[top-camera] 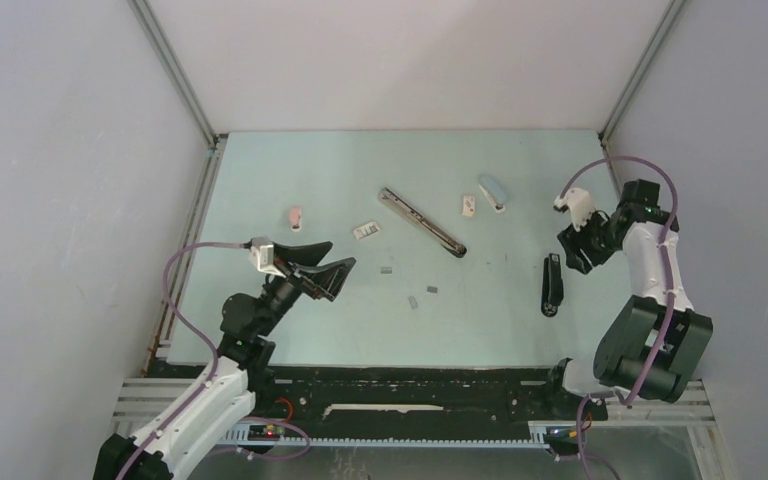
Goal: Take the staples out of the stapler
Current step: Move the stapler to the center of the board.
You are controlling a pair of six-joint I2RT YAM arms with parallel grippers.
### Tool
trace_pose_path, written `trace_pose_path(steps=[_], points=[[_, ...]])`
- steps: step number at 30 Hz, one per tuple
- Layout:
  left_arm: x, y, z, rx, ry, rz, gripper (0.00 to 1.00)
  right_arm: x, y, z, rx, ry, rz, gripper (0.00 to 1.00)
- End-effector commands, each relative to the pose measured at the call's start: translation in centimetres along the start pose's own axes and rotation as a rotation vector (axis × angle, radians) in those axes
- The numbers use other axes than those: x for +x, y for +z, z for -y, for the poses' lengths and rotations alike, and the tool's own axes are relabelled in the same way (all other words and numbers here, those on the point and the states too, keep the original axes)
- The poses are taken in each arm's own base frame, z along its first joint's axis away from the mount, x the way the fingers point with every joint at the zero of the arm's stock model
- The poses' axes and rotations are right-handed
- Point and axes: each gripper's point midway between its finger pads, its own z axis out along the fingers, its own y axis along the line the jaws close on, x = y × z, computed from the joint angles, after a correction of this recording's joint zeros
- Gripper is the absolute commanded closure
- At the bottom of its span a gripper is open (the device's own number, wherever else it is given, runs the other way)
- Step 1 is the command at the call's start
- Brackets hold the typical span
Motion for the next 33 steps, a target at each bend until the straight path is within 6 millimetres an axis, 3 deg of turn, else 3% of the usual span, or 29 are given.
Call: trace_pose_path(steps=[1,3,6,11,16,24,33], points=[[-0.3,-0.1,0.4,0.026,0.018,0.019,0.00,-0.1,-1.3,-0.9,-0.114,-0.743,0.071,0.26],[-0.3,-0.1,0.3,0.025,0.019,0.016,0.00,-0.7,-0.7,-0.2,-0.120,-1.016,0.102,0.14],[-0.3,-0.2,0.2,0.019,0.023,0.021,0.00,-1.7,0.8,0.7,-0.132,-1.260,0.141,0.07],[-0.2,-0.3,-0.3,-0.004,0.031,0.022,0.00,-2.0,4.1,0.6,-0.209,-1.417,0.162,0.07],[-0.2,0.0,-0.2,-0.003,0.030,0.012,0.00,-1.6,6.3,-0.7,-0.301,-1.476,0.155,0.09],[-0.3,0.2,-0.2,-0.004,0.026,0.010,0.00,-1.3,7.8,-3.1,-0.410,-1.479,0.169,0.12],[-0.4,0.2,-0.1,0.000,0.017,0.014,0.00,-1.6,8.9,-8.0,-0.573,-1.386,0.160,0.25]])
